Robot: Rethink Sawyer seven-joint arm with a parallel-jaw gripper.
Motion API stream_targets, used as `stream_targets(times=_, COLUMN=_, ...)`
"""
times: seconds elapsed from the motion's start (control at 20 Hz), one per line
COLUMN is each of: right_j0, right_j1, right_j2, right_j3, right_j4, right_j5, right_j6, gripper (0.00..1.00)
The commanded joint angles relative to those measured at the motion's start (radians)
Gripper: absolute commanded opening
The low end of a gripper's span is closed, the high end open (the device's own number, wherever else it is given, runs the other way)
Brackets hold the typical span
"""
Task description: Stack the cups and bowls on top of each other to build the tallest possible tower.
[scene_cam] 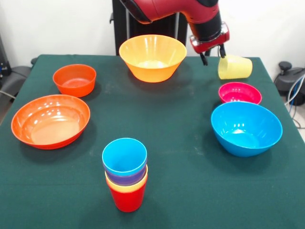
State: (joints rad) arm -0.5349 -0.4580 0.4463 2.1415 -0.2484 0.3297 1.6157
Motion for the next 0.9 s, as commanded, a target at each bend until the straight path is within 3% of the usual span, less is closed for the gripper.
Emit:
stream_targets(times=0.05, right_j0=-0.027, right_j1=0.017, right_j2=0.037, right_j3=-0.066, right_j4=-0.041, right_j5=0.048, right_j6=0.007, gripper=1.00)
stream_targets(times=0.9, right_j0=-0.103, right_j1=0.056, right_j2=0.189, right_j3=-0.009, right_j4=0.025, right_j5=0.062, right_j6=0.036, gripper=1.00)
